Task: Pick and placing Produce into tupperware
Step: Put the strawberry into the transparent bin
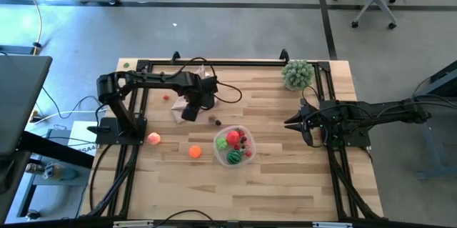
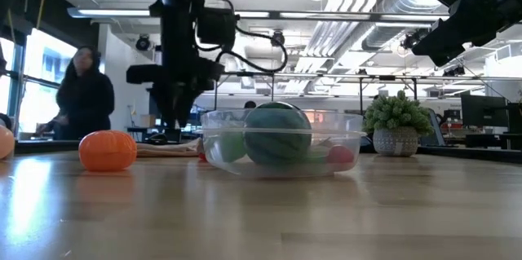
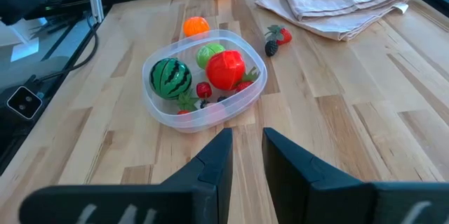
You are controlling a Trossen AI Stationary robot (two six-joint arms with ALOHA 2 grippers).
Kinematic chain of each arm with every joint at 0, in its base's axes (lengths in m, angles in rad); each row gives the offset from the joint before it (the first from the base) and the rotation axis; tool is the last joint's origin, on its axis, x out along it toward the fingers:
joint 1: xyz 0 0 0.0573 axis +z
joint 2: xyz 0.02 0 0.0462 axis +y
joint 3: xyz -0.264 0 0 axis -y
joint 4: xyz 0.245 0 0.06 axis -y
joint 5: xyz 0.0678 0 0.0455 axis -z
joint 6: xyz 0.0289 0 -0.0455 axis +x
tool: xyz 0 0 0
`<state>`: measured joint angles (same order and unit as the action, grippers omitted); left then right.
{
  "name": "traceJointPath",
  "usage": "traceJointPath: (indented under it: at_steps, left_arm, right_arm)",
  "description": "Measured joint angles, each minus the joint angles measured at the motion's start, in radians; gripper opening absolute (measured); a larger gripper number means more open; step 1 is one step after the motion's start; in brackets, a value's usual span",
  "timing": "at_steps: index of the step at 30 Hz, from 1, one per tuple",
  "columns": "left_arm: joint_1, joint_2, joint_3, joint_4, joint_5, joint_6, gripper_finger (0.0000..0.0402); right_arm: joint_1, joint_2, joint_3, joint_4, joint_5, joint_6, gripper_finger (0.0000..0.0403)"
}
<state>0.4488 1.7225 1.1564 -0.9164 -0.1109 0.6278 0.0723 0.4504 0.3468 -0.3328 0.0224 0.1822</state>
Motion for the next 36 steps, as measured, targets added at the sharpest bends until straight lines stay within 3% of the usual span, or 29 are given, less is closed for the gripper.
traceJointPath:
  at_steps: [6, 16, 20, 36]
  left_arm:
    - [0.003, -0.001, -0.012, 0.118, -0.022, 0.278, 0.0146]
    - [-0.023, -0.001, -0.012, 0.208, 0.101, 0.695, 0.0138]
    - [-0.050, 0.013, -0.013, 0.213, 0.103, 0.758, 0.0127]
    - [-0.133, 0.065, -0.012, 0.240, 0.118, 0.752, 0.0104]
  right_arm:
    - [0.000, 0.000, 0.000, 0.000, 0.000, 0.000, 0.0068]
    - [0.000, 0.000, 0.000, 0.000, 0.000, 0.000, 0.0068]
    - [0.000, 0.000, 0.000, 0.000, 0.000, 0.000, 0.0068]
    - [0.000, 0.001, 0.000, 0.000, 0.000, 0.000, 0.0068]
